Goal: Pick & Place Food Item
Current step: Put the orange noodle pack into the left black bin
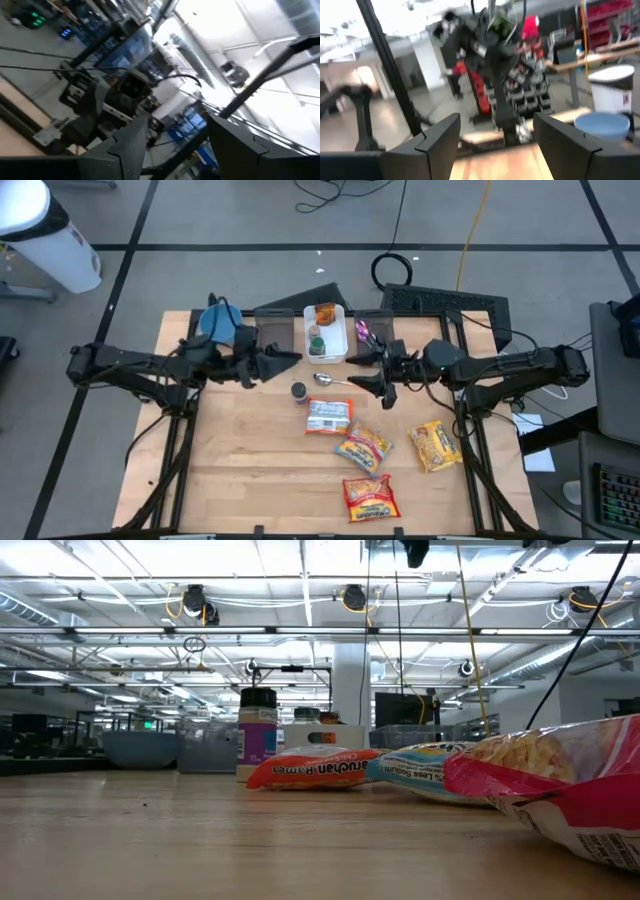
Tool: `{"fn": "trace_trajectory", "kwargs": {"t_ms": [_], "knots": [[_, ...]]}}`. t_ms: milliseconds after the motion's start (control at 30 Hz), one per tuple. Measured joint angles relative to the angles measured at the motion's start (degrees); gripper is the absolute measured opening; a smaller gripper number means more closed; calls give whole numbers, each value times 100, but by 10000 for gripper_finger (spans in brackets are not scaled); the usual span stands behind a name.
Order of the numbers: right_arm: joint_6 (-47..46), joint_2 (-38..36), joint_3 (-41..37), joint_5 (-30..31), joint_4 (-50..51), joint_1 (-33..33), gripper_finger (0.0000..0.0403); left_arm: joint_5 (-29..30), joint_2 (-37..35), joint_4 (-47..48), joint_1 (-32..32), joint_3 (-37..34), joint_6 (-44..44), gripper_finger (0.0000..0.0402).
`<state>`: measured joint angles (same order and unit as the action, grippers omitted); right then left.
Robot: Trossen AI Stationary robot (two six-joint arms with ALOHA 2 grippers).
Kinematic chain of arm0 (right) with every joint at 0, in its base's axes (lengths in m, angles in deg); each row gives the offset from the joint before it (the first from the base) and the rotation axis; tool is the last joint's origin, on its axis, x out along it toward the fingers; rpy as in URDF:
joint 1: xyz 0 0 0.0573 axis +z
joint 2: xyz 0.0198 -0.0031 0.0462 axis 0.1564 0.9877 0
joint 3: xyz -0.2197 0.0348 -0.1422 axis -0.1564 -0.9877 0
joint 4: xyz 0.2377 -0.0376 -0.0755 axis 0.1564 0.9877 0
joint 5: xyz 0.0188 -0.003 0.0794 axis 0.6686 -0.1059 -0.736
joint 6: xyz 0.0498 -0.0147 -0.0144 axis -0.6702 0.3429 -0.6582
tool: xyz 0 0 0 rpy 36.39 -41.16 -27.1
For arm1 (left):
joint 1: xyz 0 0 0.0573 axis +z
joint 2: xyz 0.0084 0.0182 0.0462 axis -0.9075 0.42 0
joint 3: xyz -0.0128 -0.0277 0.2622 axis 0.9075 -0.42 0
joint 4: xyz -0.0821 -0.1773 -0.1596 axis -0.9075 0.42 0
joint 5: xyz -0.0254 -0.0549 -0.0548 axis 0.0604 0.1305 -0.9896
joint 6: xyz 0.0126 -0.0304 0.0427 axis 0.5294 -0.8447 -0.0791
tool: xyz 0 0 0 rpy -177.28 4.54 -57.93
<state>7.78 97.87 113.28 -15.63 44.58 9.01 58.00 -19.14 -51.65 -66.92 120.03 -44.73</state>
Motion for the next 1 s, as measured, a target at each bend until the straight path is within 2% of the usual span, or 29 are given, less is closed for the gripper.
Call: {"fn": "trace_trajectory", "kwargs": {"t_ms": [100, 233, 500, 700, 833, 1000], "knots": [[240, 7, -2, -255, 606, -1, 243, 271, 77, 38, -68, 0, 232, 214], [225, 7, -2, -267, 1347, -4, 245, 427, 55, 333, -73, 0, 508, 214], [393, -44, -7, -345, 2057, -129, 238, 426, -366, 1938, 107, 4, 680, 214], [446, -167, -7, -439, 2746, -155, 238, -5, -458, 2862, 82, 57, 571, 214], [562, -190, -4, -445, 3028, -133, 237, -161, -336, 4019, -148, 688, 676, 214], [575, -186, -4, -712, 3183, -127, 238, 135, 128, 5966, -514, 1887, 1078, 214]]}}
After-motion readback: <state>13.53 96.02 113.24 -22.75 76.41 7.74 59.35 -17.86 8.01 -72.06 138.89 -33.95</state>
